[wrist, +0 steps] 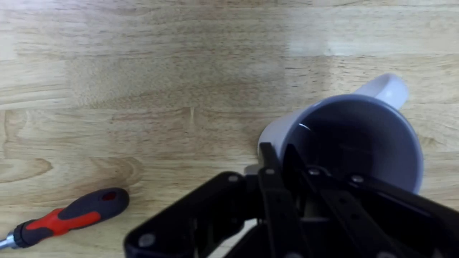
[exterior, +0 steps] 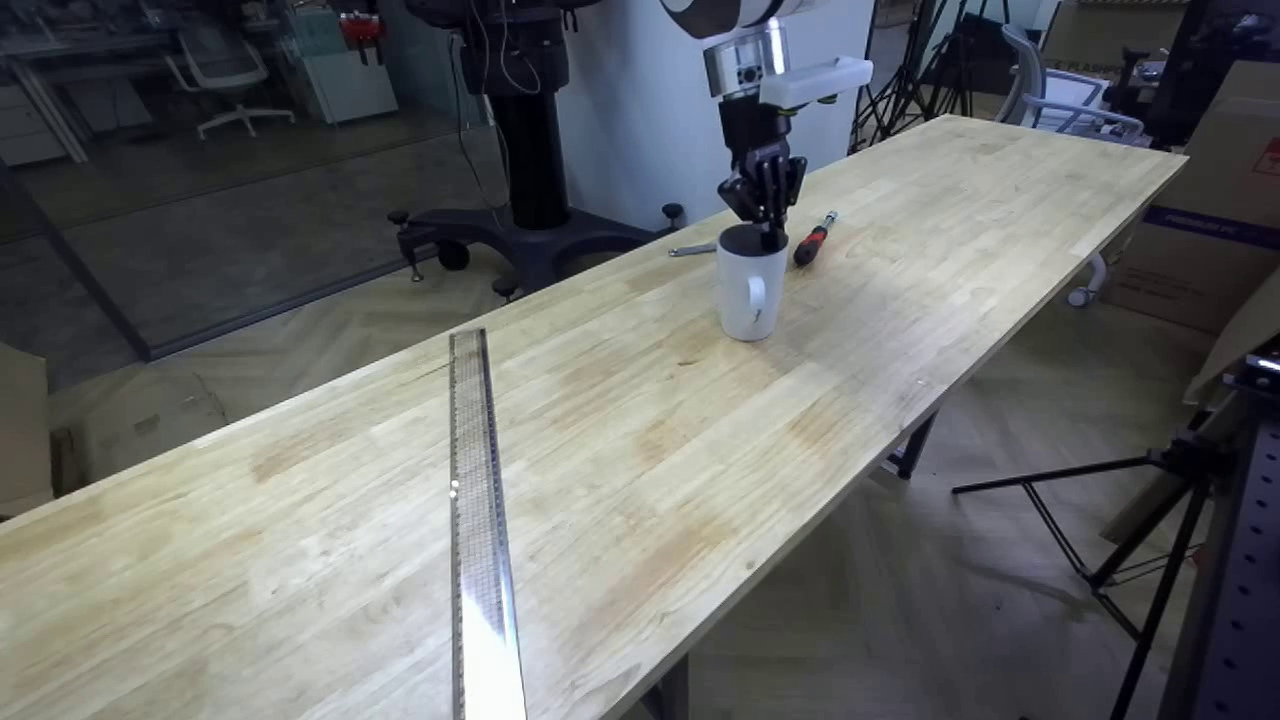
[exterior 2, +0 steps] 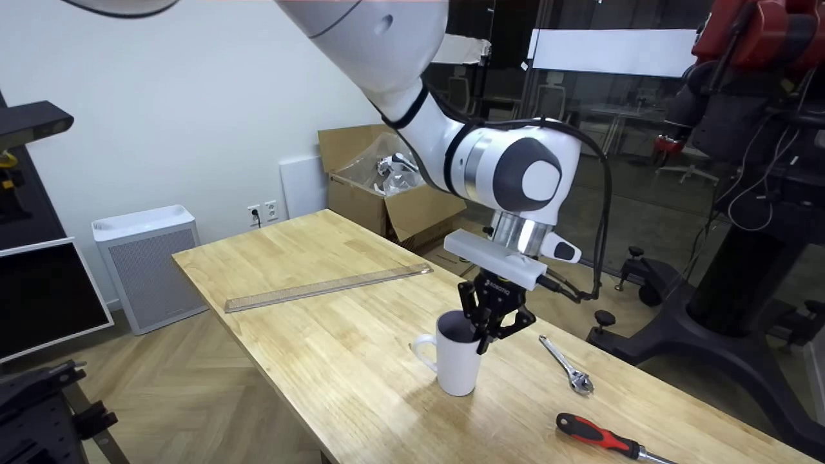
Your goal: Move the cup to the edge
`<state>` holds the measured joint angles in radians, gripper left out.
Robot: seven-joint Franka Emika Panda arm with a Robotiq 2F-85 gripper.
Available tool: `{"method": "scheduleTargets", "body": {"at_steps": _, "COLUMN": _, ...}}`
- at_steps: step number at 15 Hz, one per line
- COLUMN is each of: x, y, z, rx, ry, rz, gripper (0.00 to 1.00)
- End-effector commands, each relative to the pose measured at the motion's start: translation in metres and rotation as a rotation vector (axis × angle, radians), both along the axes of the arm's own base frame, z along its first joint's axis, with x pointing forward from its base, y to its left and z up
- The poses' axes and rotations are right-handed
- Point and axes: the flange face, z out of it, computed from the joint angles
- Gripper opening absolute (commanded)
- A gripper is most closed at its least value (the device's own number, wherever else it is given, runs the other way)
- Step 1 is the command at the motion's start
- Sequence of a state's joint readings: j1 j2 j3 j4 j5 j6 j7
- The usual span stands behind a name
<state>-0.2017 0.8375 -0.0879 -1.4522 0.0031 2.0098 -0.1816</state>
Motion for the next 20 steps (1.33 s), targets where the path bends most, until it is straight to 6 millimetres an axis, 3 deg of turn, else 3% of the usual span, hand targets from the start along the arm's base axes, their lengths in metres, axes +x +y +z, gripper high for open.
{"method": "scheduleTargets", "body": {"at_steps": 1, "x": -0.049, "y": 0.009, "z": -0.011, "rx": 0.016, "ry": 0.031, "rz": -0.069, "gripper": 0.02}}
{"method": "scheduleTargets", "body": {"at_steps": 8, "x": -0.141, "y": 0.009, "z": -0.009, "rx": 0.119, "ry": 0.072, "rz": -0.214, "gripper": 0.02}}
{"method": "scheduleTargets", "body": {"at_steps": 13, "x": -0.182, "y": 0.010, "z": -0.011, "rx": 0.127, "ry": 0.093, "rz": -0.287, "gripper": 0.02}}
{"method": "scheduleTargets", "body": {"at_steps": 14, "x": -0.187, "y": 0.011, "z": -0.010, "rx": 0.129, "ry": 0.099, "rz": -0.297, "gripper": 0.29}}
{"method": "scheduleTargets", "body": {"at_steps": 20, "x": -0.202, "y": 0.012, "z": -0.011, "rx": 0.140, "ry": 0.118, "rz": -0.321, "gripper": 0.68}}
